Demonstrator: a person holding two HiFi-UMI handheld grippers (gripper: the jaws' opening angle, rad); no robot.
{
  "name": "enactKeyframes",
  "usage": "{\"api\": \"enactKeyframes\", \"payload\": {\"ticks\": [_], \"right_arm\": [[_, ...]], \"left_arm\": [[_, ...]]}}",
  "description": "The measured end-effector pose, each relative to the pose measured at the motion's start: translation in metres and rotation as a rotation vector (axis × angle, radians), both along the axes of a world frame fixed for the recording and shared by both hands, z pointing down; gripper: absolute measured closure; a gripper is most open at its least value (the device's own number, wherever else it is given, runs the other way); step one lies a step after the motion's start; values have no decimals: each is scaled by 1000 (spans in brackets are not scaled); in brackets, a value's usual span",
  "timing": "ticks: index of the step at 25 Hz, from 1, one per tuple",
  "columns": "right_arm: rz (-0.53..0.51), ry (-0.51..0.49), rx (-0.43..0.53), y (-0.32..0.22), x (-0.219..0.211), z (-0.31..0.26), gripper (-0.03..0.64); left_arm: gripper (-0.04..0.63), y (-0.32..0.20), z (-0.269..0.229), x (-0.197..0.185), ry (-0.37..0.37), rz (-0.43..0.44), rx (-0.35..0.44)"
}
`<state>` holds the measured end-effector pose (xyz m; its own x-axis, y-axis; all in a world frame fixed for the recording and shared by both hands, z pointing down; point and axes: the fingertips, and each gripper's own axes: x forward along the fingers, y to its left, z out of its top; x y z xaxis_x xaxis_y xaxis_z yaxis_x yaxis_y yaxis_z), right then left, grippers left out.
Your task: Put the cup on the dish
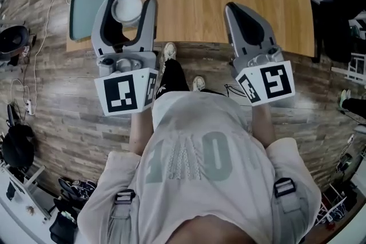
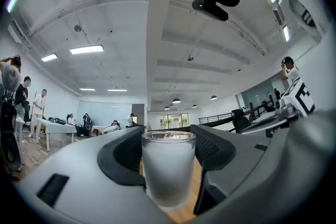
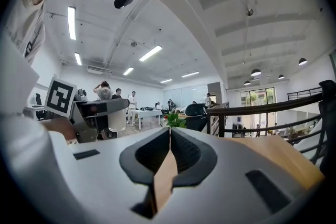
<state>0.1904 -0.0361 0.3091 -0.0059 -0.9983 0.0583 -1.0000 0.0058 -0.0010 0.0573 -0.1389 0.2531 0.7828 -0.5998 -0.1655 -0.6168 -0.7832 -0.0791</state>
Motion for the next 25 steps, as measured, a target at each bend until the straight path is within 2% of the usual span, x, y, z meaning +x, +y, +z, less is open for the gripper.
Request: {"api": "enactKeyframes", "payload": {"ticks": [4, 9, 12, 15, 22, 25], "right_arm": [[9, 2, 16, -49, 11, -12, 597], [39, -15, 34, -105, 14, -27, 597], [45, -9, 27, -132, 9, -27, 597], [44, 7, -9, -150, 4, -25, 597], [40, 20, -60, -170, 26, -18, 597], [55, 1, -61, -179, 42, -19, 597]], "left_arm": [[319, -43, -2, 19, -3, 27, 2], [319, -85, -1, 36, -83, 90, 10], [319, -113, -4, 34, -73, 104, 6], [319, -132, -5, 30, -67, 115, -14], [319, -152, 18, 63, -140, 118, -77], [319, -158, 14, 76, -155, 89, -48]]}}
